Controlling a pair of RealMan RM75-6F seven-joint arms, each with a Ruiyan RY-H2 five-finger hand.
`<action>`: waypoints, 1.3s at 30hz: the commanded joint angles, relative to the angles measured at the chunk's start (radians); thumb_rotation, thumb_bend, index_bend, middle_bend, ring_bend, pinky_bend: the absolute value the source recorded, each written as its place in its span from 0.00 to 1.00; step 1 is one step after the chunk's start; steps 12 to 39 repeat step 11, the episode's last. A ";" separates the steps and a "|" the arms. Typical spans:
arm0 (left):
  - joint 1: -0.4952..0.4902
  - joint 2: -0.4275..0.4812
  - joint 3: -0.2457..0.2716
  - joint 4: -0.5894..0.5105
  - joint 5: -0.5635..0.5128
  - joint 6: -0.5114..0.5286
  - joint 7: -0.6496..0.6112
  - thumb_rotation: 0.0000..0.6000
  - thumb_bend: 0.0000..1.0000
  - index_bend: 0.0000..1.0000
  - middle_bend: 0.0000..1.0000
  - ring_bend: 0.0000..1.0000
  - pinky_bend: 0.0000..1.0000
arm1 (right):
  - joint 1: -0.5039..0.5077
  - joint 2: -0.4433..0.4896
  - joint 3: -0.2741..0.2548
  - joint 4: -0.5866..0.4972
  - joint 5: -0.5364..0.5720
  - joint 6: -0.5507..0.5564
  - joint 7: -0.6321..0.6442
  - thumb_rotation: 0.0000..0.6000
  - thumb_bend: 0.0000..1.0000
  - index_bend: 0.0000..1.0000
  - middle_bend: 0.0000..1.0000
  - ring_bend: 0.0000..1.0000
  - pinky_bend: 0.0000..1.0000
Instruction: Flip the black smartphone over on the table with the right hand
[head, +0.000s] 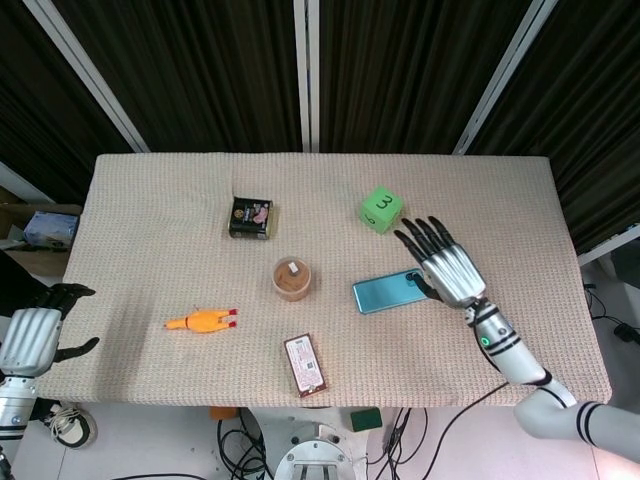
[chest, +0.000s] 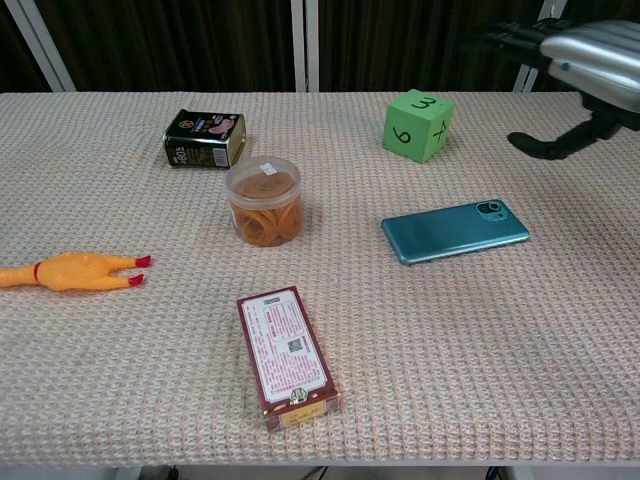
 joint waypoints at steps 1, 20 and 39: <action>0.001 -0.002 0.003 -0.001 0.008 0.005 0.005 1.00 0.08 0.30 0.26 0.21 0.34 | -0.265 0.031 -0.060 -0.082 0.104 0.238 -0.089 0.97 0.36 0.00 0.00 0.00 0.00; 0.009 -0.001 0.008 -0.034 0.037 0.040 0.045 1.00 0.08 0.29 0.26 0.21 0.33 | -0.495 0.096 -0.136 -0.054 0.196 0.318 -0.030 0.84 0.38 0.00 0.00 0.00 0.00; 0.009 -0.001 0.008 -0.034 0.037 0.040 0.045 1.00 0.08 0.29 0.26 0.21 0.33 | -0.495 0.096 -0.136 -0.054 0.196 0.318 -0.030 0.84 0.38 0.00 0.00 0.00 0.00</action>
